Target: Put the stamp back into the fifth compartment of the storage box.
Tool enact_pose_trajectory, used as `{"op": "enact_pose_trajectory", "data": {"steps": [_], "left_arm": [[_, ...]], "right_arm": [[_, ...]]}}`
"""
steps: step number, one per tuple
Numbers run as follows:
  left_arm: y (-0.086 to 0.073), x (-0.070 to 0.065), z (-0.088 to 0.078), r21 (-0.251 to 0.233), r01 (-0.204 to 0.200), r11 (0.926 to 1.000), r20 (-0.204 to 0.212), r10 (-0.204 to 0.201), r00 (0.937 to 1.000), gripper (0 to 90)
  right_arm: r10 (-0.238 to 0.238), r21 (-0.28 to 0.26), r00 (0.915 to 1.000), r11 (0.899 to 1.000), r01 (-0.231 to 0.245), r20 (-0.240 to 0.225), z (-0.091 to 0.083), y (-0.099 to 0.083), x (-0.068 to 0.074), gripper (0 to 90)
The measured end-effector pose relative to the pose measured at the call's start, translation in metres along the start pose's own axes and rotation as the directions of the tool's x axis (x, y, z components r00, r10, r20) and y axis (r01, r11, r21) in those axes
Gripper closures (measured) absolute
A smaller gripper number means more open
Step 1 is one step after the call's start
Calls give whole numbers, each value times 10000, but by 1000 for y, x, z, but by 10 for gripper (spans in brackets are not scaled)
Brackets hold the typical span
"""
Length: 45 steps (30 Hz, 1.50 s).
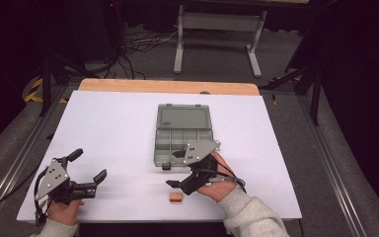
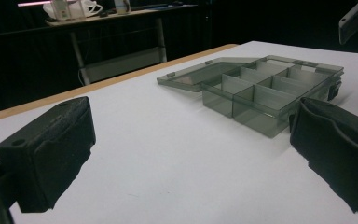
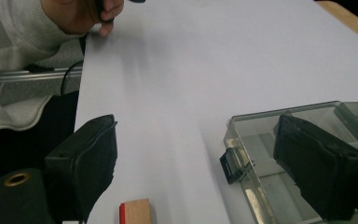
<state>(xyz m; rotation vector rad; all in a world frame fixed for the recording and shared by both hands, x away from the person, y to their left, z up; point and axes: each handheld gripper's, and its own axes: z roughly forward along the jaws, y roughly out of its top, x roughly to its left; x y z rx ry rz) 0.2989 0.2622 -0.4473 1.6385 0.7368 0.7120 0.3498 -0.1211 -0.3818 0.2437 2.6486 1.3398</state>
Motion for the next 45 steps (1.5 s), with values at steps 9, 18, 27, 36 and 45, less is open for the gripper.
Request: {"op": "enact_pose_trajectory", "data": {"steps": [9,18,27,36,45], "left_arm": [[0,-1,0,18,-26,10000,28,26,10000,9],[0,-1,0,13,-28,10000,39,28,10000,9],[0,-2,1,28,-44,10000,50,44,10000,10],[1,-2,1,29,-55,10000,79,55,10000,11],[0,-2,1,33,-57,10000,78,56,10000,11]], "right_arm": [[-262,1225,9978,9919,336,-616,11,0,3,167],[-405,2330,9933,9703,649,-1083,22,-3,8,194],[-361,2897,9871,9537,806,-1558,29,-6,10,233],[-253,3439,9795,9343,942,-1998,36,-10,13,298],[-79,4141,9678,9029,1150,-2515,44,-14,12,364]]}}
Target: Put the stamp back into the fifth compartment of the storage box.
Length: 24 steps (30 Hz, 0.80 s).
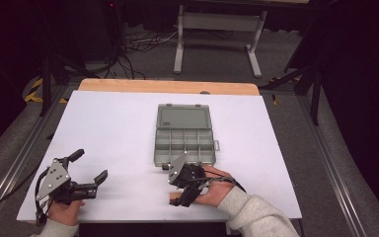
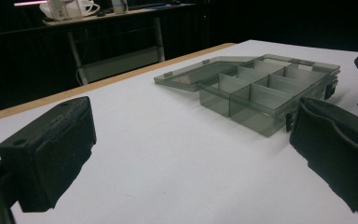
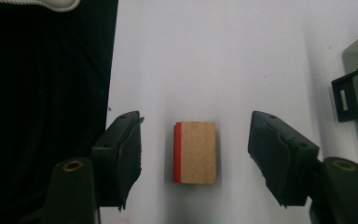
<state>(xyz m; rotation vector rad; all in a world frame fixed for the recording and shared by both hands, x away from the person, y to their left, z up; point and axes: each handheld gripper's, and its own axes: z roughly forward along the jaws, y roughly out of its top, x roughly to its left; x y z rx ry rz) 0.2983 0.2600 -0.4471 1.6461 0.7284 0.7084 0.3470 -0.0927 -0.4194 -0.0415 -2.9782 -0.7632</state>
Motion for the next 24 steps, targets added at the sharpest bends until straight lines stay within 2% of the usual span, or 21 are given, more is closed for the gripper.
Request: {"op": "enact_pose_trajectory", "data": {"steps": [10,24], "left_arm": [[0,0,0,-1,-6,10000,-3,6,10000,11],[0,-1,1,28,-28,10000,23,28,10000,12]], "right_arm": [[147,840,9995,9964,-122,-288,5,-3,-3,462],[-143,1420,9999,9898,151,-65,9,-4,-1,593]]}}
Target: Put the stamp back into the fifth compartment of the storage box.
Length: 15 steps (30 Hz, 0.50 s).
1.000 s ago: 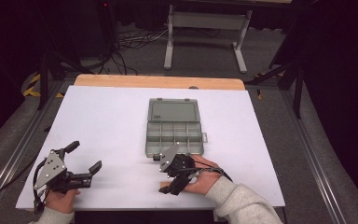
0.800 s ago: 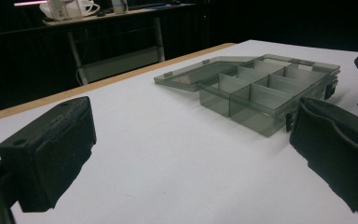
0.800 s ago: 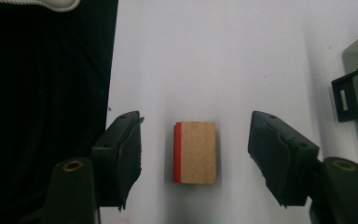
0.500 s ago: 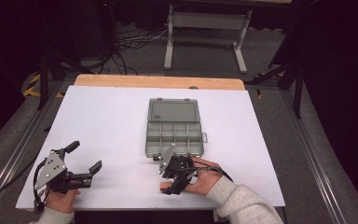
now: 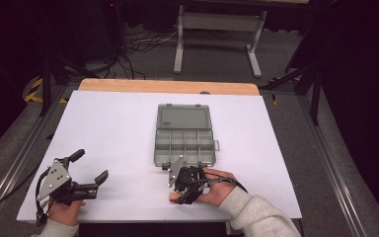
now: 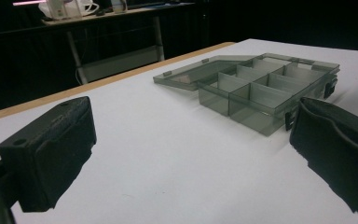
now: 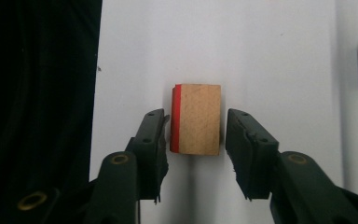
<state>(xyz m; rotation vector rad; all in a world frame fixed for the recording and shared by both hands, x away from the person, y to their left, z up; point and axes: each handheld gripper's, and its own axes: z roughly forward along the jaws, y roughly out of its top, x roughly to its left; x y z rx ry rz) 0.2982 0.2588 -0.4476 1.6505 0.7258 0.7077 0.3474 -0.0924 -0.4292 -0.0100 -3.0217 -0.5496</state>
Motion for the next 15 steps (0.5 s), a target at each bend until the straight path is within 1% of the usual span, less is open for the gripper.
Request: {"op": "enact_pose_trajectory", "data": {"steps": [4,7,15], "left_arm": [[0,0,0,21,-3,10000,5,3,10000,12],[-1,0,0,18,13,10000,9,-13,10000,12],[-1,0,1,26,10,10000,12,-10,10000,12]], "right_arm": [[-122,240,9999,9996,120,86,2,0,1,647],[-259,251,9995,9994,254,199,3,0,3,652],[-261,260,9993,9993,255,256,3,0,4,654]]}}
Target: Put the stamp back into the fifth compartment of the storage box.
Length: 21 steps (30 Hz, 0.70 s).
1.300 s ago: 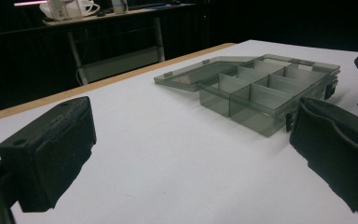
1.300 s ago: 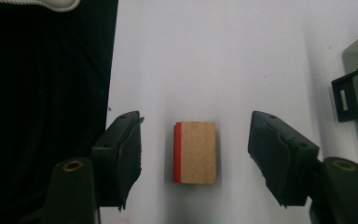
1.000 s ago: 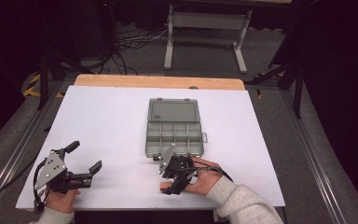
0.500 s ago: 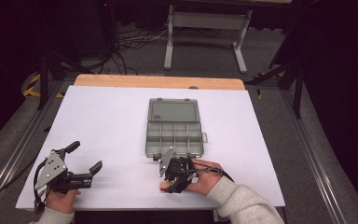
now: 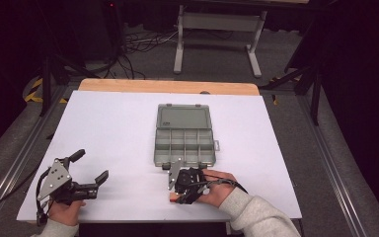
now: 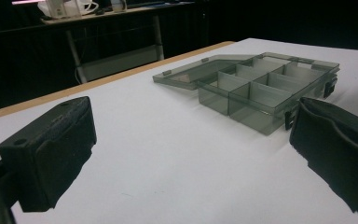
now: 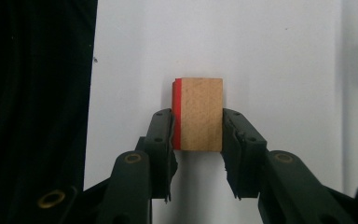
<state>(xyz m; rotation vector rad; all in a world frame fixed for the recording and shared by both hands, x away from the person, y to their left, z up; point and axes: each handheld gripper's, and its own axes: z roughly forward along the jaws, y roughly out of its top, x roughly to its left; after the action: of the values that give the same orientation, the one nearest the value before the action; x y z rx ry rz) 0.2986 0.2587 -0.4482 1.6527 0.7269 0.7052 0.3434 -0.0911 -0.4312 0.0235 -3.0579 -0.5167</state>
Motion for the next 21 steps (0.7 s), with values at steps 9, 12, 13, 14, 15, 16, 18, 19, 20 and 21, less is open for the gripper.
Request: {"op": "enact_pose_trajectory", "data": {"steps": [9,12,13,14,15,16,18,19,20,21], "left_arm": [[-1,0,0,11,41,10000,7,-41,10000,12],[-1,0,0,35,64,10000,-11,-64,10000,12],[-1,0,0,33,62,10000,-14,-62,10000,12],[-1,0,0,33,62,10000,-14,-62,10000,12],[-1,0,0,26,56,10000,-16,-56,10000,12],[-1,0,1,29,55,10000,-7,-55,10000,12],[-1,0,1,31,39,10000,-10,-38,10000,12],[-1,0,1,39,36,10000,-2,-36,10000,12],[-1,0,1,36,32,10000,-8,-32,10000,12],[-1,0,1,39,32,10000,-1,-32,10000,12]], "right_arm": [[144,-441,9998,9989,-137,152,-8,-2,-2,656],[295,-739,9993,9969,-278,223,-13,-3,-3,656],[319,-845,9992,9960,-299,229,-15,-4,-3,656],[350,-891,9991,9955,-327,250,-16,-4,-4,656],[379,-1047,9988,9939,-345,307,-18,-5,-4,656],[422,-1168,9986,9924,-381,328,-20,-5,-4,656],[432,-1461,9984,9886,-374,367,-23,-6,-6,656],[496,-1593,9979,9863,-423,423,-25,-6,-6,656],[550,-1682,9975,9846,-469,443,-27,-7,-7,656],[613,-1813,9970,9821,-519,466,-29,-7,-7,656]]}}
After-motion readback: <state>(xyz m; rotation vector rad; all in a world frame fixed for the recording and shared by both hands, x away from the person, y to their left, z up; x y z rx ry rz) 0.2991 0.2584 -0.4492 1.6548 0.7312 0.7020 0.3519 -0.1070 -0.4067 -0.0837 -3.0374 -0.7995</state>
